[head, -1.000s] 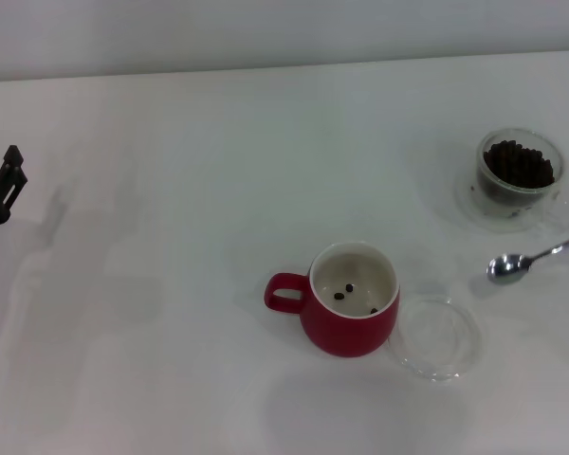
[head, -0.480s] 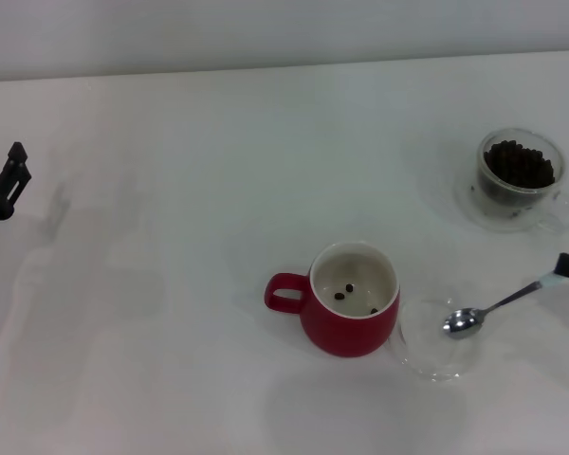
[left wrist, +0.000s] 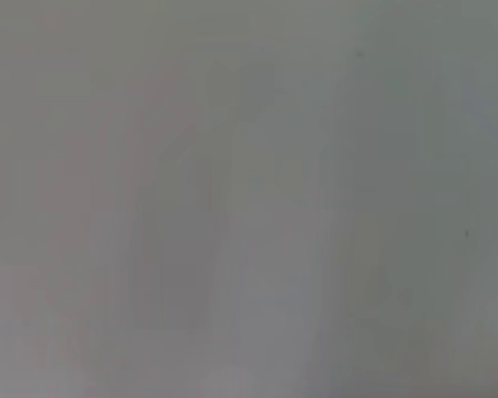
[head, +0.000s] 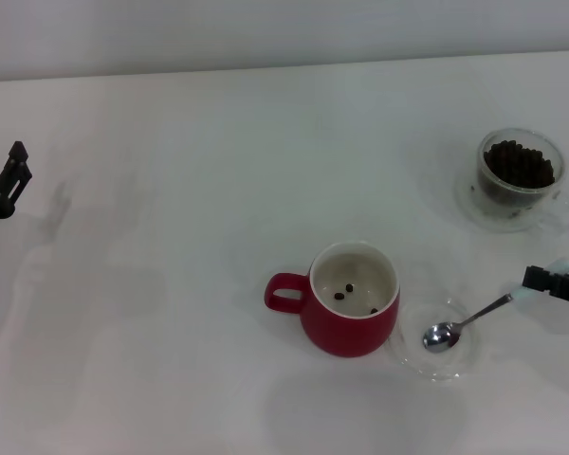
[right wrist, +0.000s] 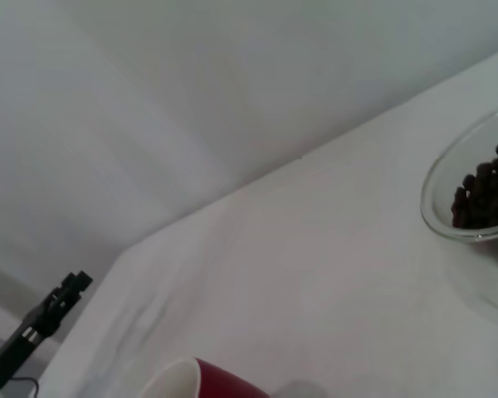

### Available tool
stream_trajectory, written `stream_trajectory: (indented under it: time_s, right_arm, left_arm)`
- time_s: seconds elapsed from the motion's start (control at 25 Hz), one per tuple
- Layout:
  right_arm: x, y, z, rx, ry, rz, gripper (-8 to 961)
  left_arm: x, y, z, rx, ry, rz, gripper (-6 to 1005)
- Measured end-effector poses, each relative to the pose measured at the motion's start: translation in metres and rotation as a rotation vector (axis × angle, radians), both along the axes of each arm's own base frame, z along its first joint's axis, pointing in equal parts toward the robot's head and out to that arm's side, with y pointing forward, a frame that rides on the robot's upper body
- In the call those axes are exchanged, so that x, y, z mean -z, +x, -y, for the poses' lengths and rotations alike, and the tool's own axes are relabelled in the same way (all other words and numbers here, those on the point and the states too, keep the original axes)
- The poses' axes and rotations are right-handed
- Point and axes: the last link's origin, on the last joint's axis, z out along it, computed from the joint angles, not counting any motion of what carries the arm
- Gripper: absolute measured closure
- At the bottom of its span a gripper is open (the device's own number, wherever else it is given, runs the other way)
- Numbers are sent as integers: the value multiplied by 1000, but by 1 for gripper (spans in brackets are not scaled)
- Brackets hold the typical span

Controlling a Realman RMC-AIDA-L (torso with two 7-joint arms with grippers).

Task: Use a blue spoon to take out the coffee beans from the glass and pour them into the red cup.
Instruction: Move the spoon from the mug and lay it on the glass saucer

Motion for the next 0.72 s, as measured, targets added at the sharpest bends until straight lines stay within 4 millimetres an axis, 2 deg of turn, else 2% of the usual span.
stream_trajectory:
  time_s: [0.72]
  right_arm:
    - [11, -8, -4, -11, -51, -27, 804]
  left_arm:
    - [0, 0, 0, 2, -2, 0, 269]
